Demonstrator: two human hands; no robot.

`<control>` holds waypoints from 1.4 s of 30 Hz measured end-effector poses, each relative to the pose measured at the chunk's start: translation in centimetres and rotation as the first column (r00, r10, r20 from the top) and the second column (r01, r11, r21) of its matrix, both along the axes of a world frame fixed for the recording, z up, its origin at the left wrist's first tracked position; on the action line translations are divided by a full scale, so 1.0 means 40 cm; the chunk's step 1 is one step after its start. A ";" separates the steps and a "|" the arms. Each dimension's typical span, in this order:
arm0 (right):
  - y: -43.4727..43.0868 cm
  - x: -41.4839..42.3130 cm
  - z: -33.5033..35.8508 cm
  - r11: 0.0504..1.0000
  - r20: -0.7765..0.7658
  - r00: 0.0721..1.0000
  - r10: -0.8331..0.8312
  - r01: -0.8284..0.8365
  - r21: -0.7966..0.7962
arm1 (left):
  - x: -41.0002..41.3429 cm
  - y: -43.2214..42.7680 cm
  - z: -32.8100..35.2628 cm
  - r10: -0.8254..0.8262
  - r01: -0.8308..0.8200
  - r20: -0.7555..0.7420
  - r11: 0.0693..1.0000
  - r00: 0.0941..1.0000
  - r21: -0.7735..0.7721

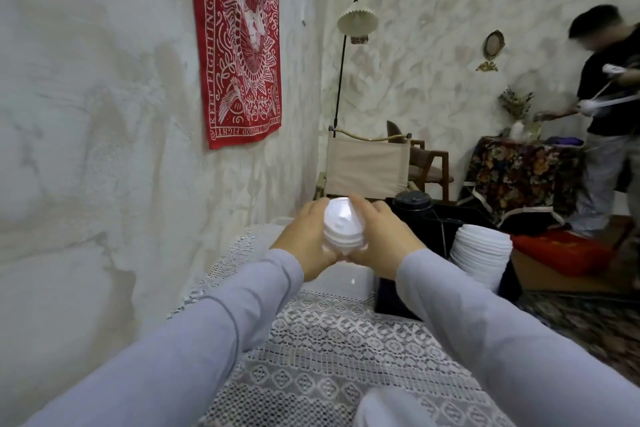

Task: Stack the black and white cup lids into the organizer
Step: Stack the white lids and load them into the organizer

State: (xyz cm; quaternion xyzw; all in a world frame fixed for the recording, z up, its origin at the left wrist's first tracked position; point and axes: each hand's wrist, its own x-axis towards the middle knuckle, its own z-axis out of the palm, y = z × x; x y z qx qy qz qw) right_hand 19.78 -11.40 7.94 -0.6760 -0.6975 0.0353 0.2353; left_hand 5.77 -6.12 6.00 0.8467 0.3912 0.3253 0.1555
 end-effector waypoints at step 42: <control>-0.399 0.053 -0.299 0.950 -0.705 0.641 0.303 -0.145 0.277 | -0.027 -0.363 -0.265 -0.157 0.507 0.708 0.802 0.689 -0.316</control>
